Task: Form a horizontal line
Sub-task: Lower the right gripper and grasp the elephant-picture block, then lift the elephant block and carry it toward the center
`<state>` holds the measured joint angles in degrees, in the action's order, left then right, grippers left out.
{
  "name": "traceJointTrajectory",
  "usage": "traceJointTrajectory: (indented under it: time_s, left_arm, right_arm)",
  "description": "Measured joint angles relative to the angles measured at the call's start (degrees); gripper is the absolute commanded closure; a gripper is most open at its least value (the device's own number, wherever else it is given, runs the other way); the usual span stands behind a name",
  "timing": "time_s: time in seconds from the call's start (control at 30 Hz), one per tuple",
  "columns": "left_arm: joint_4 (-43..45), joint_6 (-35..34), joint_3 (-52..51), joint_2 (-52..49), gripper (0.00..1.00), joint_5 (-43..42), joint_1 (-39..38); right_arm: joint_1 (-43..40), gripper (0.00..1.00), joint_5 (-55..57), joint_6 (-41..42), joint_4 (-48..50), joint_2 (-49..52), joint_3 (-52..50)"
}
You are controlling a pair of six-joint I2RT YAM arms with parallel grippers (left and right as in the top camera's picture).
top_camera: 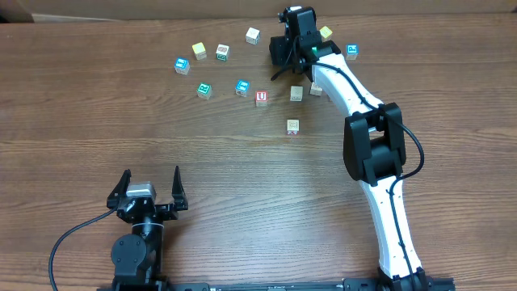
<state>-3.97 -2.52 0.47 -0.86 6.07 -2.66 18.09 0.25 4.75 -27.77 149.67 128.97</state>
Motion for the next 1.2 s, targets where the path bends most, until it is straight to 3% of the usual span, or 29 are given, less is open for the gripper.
traceJointTrajectory:
  time_s: [0.33,0.47,0.73,0.87,1.2]
  left_arm:
    - [0.0,0.0,0.0,0.0,0.0,0.0,0.0]
    - [0.0,0.0,0.0,0.0,0.0,0.0,0.0]
    - [0.0,0.0,0.0,0.0,0.0,0.0,0.0]
    - [0.0,0.0,0.0,0.0,0.0,0.0,0.0]
    - [0.0,0.0,0.0,0.0,0.0,0.0,0.0]
  right_arm:
    - [0.0,0.39,1.7,-0.3,0.6,1.8,0.0]
    - [0.0,0.48,2.2,-0.4,0.8,2.6,-0.1]
    - [-0.1,0.51,2.7,-0.5,1.6,2.8,-0.2]
    - [-0.1,0.64,2.8,-0.6,1.3,2.8,-0.2]
    - [-0.1,0.66,2.8,-0.5,-0.8,0.5,-0.2]
